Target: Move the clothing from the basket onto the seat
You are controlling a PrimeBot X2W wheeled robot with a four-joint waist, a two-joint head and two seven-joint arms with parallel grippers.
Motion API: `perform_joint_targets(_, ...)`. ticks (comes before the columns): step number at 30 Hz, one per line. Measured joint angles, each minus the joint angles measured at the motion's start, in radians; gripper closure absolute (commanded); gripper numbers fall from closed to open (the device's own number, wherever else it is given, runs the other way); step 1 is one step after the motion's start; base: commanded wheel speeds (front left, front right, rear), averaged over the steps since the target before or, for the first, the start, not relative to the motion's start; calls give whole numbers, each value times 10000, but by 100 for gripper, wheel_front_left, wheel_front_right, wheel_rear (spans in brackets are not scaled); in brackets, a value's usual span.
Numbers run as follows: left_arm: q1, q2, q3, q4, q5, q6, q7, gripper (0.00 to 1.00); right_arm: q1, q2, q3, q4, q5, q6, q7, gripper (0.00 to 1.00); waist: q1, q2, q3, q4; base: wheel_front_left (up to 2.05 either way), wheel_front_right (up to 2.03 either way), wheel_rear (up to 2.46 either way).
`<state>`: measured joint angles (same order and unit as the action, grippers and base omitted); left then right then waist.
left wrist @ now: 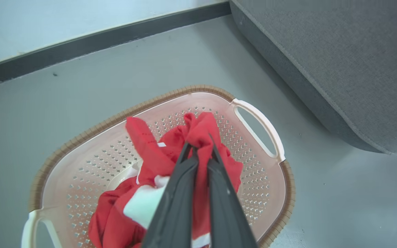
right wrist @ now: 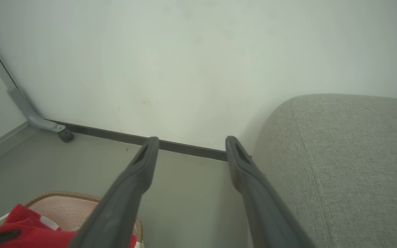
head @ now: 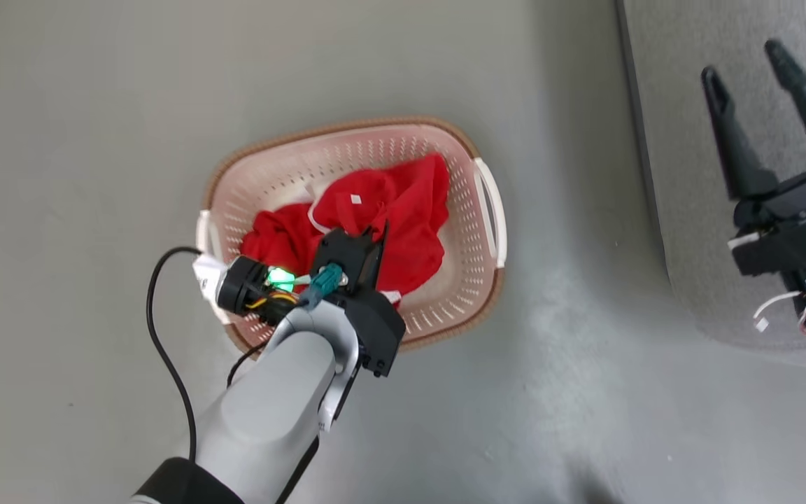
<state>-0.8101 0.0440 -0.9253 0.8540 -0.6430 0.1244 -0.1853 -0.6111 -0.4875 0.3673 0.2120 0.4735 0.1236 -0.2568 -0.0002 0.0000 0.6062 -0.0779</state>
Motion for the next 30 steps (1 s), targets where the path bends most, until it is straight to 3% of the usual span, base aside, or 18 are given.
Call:
perform_joint_targets(18, 1515, -35, 453, 215, -514, 0, -640, 100, 1255, 805, 121, 1275, -100, 0, 2, 0, 0, -1, -2641, 827, 0, 0, 0)
perform_joint_targets(30, 2714, -21, 1636, -278, -345, 0, -639, 100, 2311, 1611, 307, 1950, -267, 0, 2, 0, 0, -2, -4386, 1071, 0, 0, 0)
